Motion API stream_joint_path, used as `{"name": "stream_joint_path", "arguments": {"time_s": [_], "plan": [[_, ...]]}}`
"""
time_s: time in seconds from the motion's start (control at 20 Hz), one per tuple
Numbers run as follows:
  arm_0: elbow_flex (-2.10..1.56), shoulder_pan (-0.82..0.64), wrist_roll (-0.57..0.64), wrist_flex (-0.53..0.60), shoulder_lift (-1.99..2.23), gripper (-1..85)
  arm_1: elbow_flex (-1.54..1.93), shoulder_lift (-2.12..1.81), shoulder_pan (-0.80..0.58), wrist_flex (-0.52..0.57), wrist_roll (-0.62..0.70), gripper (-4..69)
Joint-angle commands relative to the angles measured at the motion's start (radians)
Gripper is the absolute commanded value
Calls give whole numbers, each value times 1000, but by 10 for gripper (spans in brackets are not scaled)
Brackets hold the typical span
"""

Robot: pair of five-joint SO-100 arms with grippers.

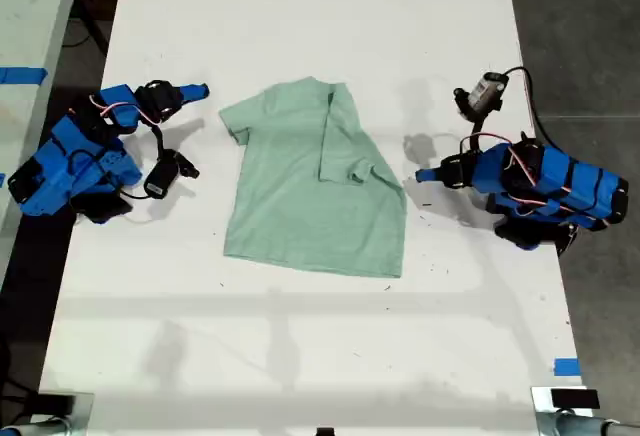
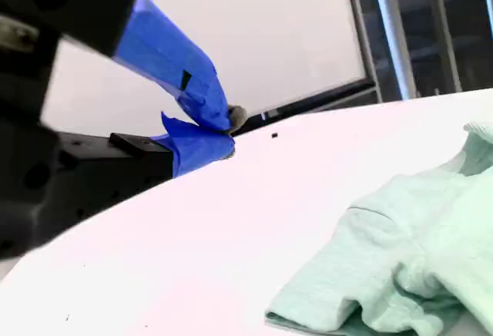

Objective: Fold t shirt

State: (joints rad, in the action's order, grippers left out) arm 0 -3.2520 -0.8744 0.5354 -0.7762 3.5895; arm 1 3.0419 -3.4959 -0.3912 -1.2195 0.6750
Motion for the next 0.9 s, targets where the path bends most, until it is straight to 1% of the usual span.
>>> {"name": "stream_joint_path", "arguments": {"time_s": [0.0,0.85], "plan": [[-37,-28,-29,-6,8,-3,44,-11,3,31,-14,12],[-37,-41,-44,-21,8,-3,55,-11,-29,17,-51,12]]}}
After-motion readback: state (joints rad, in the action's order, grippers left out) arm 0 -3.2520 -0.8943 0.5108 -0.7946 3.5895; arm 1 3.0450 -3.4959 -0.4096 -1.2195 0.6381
